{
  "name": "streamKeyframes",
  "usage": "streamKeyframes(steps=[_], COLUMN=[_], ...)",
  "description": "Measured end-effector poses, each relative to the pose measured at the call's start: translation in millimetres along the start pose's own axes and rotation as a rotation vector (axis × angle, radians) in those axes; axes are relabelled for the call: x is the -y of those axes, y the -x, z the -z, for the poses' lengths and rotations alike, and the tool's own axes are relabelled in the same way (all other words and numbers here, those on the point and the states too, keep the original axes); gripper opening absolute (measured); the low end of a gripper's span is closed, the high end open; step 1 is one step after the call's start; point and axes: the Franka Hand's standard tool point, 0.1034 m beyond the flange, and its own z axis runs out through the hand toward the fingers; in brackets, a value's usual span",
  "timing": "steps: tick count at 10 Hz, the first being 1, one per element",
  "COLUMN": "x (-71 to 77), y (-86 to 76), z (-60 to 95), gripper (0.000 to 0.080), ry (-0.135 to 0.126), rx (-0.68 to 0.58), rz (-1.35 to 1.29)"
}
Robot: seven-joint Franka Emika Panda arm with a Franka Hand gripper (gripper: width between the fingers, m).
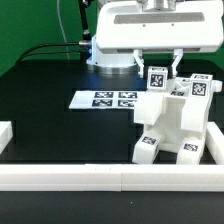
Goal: Assemble chair
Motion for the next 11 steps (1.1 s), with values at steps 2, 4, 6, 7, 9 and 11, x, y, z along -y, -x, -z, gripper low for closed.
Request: streamKeyframes(steps=[2,4,6,7,9,11], x=[0.0,0.4,-6.0,-5.1,3.0,8.3], y=[0.2,2.2,-2.0,1.4,-2.8,1.2], z=[-0.1,-1.0,1.1,1.5,1.7,2.8], gripper=[0.0562,0.0625,0.0642,0.0648,0.0649,0.0649], ry=[0.000,-0.002,-0.011,-0.033,-0.070,-0.095], rx=[0.001,0.017,0.066,0.159,0.309,0.459], rz=[0.000,-0.001,-0.024,-0.046,-0.080,-0.101])
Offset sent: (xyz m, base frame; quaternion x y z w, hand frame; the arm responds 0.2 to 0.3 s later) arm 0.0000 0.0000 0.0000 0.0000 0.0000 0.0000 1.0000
